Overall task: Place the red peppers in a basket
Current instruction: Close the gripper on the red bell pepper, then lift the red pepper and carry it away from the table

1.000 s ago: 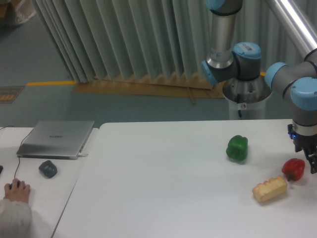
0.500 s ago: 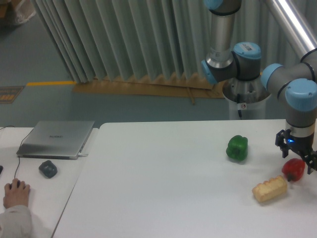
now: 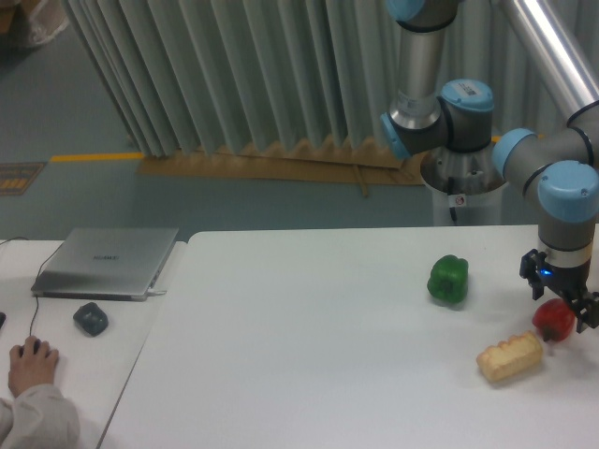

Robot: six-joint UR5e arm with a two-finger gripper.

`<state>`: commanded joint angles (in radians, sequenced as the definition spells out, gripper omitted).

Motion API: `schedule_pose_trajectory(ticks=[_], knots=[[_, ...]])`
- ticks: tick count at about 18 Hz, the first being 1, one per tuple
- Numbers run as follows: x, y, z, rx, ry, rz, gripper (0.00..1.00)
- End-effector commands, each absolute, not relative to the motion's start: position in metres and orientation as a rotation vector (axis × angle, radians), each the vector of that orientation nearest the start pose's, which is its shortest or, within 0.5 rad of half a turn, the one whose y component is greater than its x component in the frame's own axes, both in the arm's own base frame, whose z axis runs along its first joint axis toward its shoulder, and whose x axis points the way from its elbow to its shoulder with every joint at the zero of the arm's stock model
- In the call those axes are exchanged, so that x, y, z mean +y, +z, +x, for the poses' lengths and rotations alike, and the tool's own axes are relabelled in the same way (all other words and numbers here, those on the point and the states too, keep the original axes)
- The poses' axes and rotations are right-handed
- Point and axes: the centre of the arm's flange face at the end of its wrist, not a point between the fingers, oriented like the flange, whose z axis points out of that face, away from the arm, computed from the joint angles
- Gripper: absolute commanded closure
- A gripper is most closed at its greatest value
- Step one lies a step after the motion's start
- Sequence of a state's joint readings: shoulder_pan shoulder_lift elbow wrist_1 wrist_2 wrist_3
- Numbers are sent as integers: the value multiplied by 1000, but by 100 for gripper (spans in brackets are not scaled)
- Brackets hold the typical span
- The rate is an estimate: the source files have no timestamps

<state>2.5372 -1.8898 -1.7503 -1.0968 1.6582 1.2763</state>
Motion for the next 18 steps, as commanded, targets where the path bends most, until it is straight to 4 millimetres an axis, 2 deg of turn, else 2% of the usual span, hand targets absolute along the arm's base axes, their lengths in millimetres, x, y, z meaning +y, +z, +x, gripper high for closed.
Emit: schedule_pose_trajectory(ticks=[3,4,6,7,8,9,11,14,17,18], knots=[[430,277,-402,506,25,-3193,0],[430,275,-403,504,20,-3195,7],[431,274,-403,506,18,-3195,29],[432,277,-405,508,25,-3194,36],[431,277,-406,510,31,-3204,48],[431,276,-406,515,38,-3215,53],[431,277,-408,519,50,-3223,59],[431,279,-410,516,57,-3223,60],[434,305,-417,509,91,-3213,61],[432,324,-419,525,104,-3206,61]])
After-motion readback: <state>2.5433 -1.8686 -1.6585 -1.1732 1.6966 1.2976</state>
